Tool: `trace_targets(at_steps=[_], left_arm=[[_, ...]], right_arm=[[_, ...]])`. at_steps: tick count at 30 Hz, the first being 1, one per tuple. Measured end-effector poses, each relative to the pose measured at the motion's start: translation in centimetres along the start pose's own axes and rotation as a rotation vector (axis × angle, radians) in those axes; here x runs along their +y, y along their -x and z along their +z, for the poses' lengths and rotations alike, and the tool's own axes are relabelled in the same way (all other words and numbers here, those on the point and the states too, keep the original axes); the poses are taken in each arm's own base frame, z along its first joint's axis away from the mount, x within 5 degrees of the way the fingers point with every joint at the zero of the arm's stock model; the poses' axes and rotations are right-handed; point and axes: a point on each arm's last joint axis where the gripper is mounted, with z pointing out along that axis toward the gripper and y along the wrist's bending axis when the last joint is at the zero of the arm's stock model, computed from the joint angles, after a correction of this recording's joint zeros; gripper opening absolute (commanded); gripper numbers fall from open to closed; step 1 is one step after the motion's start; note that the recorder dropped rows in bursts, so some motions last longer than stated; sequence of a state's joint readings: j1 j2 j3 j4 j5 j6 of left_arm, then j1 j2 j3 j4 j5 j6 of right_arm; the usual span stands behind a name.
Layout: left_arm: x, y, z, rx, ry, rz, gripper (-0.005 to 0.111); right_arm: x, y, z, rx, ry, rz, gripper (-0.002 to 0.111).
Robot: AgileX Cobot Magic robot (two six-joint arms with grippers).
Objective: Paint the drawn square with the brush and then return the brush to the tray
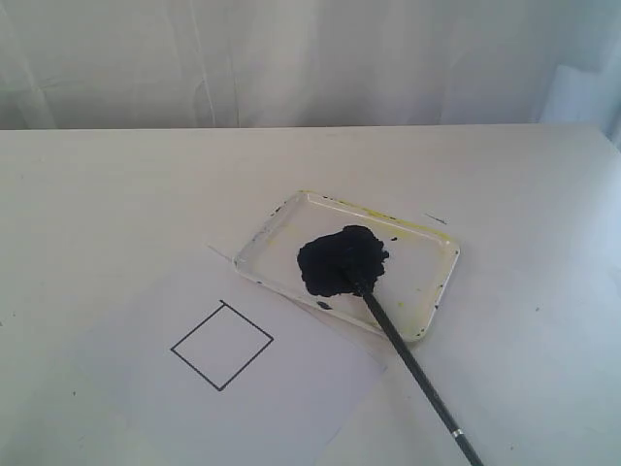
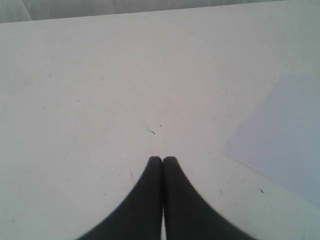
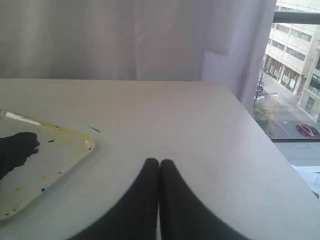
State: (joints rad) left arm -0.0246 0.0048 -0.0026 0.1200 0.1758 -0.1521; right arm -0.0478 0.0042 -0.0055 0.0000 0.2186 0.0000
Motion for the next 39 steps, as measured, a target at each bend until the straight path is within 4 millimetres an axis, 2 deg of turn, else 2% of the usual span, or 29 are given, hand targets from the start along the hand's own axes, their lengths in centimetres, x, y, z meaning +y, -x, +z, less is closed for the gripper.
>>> trace_targets(at_steps=[22,31,33,35,37,39], left_arm=[[0.0,0.6,0.0,-0.061,-0.002,-0.007,0.000],[-0.3,1.4,-0.1,-0.155,-0.049,-0.220,0.000],[-0.3,2.3,-0.6,-0.153,-0.060,-0.280,0.000],[-0.3,4.0,-1.6,-0.158,-0.072,-0.309,0.000],[-0.3,6.0,-2.9,-0.165,-0.092,-0.330,0.000],[-0.4,8.4,-5.2,-0.137,-0.115,-0.314,0.000]], right_arm=[[0.0,0.4,0.0,-0.047,0.000,0.000,0.000],[0.0,2.4,-0.3,-0.263,0.004,0.042,0.000],[0.0,2.8,-0.4,-0.315,0.003,0.053,0.000],[-0.1,3.0,-0.5,-0.332,0.003,0.055,0.000],[-0.1,3.0,-0.5,-0.334,0.005,0.073,0.000],[-0.1,3.0,-0.5,-0.339,0.006,0.079,0.000]])
